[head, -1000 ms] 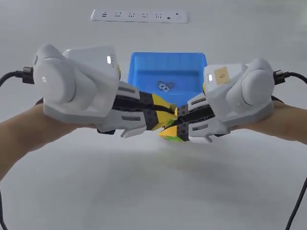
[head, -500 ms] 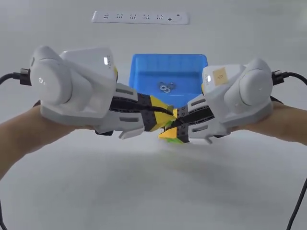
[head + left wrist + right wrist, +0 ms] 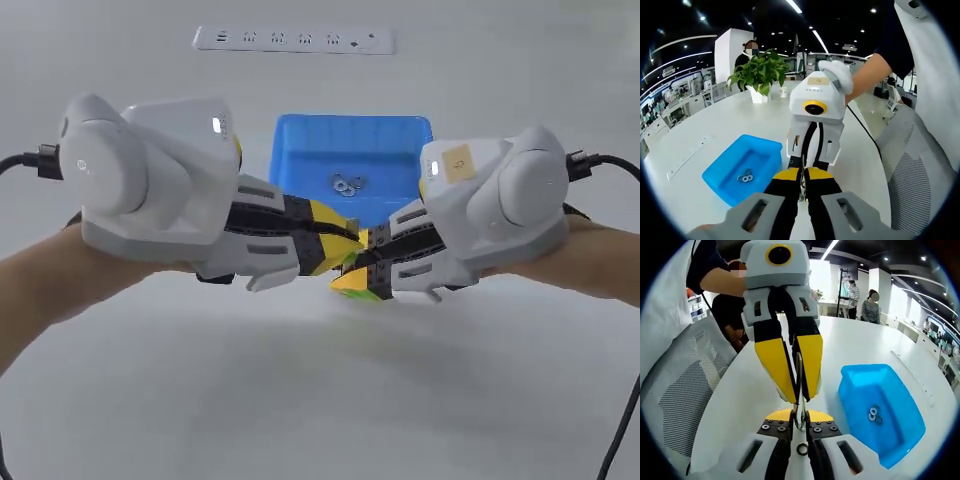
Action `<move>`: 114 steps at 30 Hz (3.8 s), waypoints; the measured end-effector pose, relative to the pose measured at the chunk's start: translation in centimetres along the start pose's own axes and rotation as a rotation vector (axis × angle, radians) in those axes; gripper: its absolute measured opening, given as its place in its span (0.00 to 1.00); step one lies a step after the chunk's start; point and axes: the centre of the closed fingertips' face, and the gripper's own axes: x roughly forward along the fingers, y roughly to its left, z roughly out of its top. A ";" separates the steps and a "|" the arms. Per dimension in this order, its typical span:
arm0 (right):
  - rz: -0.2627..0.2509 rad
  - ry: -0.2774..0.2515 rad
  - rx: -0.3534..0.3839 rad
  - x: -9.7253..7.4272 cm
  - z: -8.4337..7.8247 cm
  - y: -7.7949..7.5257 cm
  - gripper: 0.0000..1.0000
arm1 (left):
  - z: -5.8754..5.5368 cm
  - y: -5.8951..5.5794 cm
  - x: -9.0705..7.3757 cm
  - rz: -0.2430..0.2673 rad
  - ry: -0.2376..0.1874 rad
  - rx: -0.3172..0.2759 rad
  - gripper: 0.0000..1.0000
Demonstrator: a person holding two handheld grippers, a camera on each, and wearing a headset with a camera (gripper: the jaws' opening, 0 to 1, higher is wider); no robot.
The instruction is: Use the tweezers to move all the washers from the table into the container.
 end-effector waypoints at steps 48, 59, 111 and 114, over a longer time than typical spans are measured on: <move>-0.037 -0.036 -0.074 -5.2 6.6 -1.9 0.10 | -2.5 2.0 -8.7 0.219 -0.036 -0.163 0.80; -0.086 -0.021 -0.068 -6.4 7.2 -4.9 0.10 | -4.2 1.5 -8.5 0.206 -0.006 -0.186 0.76; -0.137 0.099 0.014 -2.1 -1.0 -10.6 0.10 | -2.3 3.9 -6.6 0.216 0.000 -0.201 0.81; -0.135 0.098 0.009 -2.1 -0.8 -10.6 0.10 | -0.5 5.4 -5.7 0.215 -0.042 -0.179 0.82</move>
